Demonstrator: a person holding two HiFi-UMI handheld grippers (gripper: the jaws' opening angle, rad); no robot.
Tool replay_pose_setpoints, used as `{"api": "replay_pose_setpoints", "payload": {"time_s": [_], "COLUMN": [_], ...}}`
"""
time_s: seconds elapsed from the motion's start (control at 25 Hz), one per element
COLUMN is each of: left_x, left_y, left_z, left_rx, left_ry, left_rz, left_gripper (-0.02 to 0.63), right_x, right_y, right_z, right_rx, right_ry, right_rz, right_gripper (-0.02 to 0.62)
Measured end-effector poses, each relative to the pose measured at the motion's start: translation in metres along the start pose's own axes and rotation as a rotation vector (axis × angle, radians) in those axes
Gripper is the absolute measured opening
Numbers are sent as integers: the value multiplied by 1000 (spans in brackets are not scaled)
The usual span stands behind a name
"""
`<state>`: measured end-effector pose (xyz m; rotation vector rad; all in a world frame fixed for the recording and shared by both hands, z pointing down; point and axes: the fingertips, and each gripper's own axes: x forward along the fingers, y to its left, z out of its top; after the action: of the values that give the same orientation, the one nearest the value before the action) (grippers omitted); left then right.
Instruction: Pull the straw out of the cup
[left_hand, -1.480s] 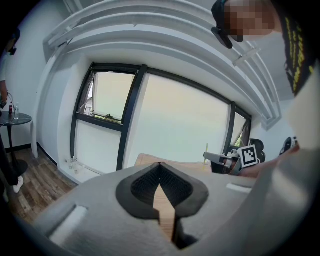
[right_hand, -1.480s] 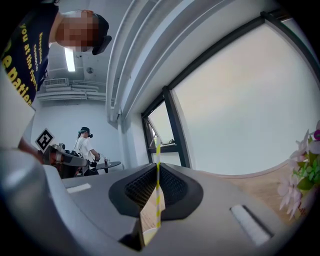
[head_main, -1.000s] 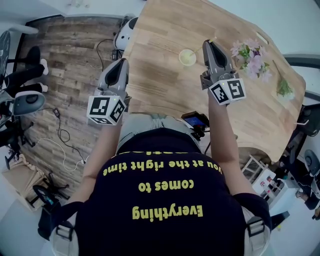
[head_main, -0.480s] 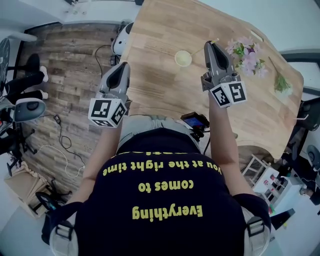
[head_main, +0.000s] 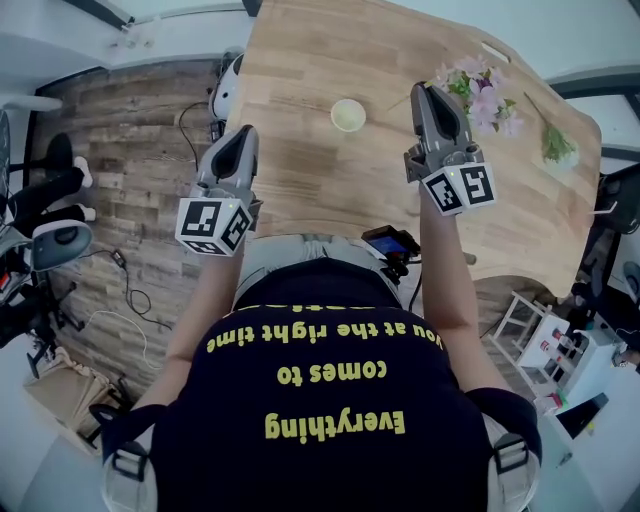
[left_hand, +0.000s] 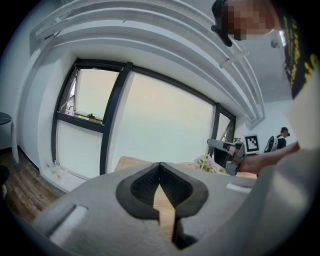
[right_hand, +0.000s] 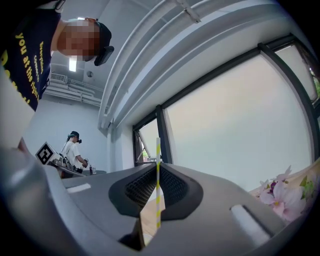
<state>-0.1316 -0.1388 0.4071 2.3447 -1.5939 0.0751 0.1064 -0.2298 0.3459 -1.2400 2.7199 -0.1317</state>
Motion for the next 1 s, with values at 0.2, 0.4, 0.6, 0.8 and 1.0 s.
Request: {"api": "replay_pose_setpoints", "payload": {"time_s": [0.2, 0.4, 0.6, 0.8, 1.0], "left_x": [15, 25, 32, 41, 44], "left_y": [-9, -18, -20, -20, -22], "left_z": [-3, -6, -13, -23, -31], "left_rx": [3, 0, -5, -14, -23], "left_ry": [13, 26, 45, 65, 83], "left_rz": [-37, -70, -89, -102, -113], "left_gripper": [2, 2, 2, 2, 2], "right_x": [-11, -20, -23, -26, -28], "right_y": [-11, -21, -27, -31, -32], "right_z": [0, -11, -38, -67, -89], "right_rx": [8, 42, 146, 203, 258], "right_ry": [9, 60, 158, 250, 311], "right_rz": [-35, -70, -92, -112, -128], "right_gripper": [23, 23, 23, 23, 23]}}
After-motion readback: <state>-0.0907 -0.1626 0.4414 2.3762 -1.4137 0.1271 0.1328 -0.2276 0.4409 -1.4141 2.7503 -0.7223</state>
